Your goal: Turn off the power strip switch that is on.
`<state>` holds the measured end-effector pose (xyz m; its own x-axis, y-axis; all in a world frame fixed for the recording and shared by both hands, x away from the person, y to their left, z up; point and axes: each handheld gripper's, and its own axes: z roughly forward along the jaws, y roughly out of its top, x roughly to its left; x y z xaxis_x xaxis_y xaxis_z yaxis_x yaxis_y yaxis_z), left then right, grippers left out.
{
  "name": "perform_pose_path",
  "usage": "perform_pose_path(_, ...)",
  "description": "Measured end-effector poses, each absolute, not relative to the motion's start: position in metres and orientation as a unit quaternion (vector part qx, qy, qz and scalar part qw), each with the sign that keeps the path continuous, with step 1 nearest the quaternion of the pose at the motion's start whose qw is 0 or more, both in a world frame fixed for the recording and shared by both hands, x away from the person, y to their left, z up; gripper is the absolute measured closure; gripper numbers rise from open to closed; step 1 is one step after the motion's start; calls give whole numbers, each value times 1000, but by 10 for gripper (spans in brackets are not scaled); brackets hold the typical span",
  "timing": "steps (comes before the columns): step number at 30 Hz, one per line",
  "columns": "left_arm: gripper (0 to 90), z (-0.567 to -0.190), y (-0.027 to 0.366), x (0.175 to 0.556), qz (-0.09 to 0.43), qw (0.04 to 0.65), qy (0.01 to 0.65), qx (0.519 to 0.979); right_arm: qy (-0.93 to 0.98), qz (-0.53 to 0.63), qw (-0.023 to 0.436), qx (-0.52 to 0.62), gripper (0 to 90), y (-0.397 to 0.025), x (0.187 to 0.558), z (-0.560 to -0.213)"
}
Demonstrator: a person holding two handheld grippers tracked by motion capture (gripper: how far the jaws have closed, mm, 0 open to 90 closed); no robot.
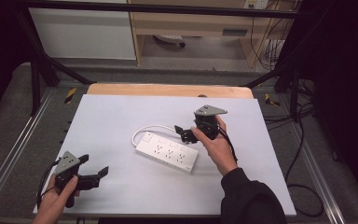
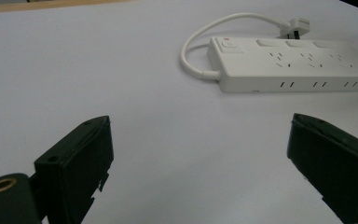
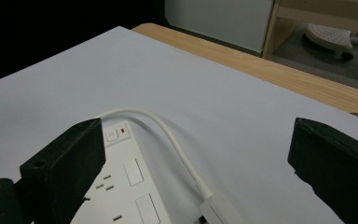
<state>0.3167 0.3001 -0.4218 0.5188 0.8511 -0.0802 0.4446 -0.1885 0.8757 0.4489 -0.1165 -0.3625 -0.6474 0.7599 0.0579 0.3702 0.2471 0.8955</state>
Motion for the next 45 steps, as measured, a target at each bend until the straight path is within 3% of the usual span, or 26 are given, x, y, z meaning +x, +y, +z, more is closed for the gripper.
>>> perform_pose_path(25, 69, -421, 301, 316, 221, 464, 440, 736, 719, 509, 249, 403, 54, -187, 419, -363)
perform_pose_path(45, 69, -421, 305, 315, 223, 463, 444, 734, 682, 502, 279, 453, 48, -257, 386, -394)
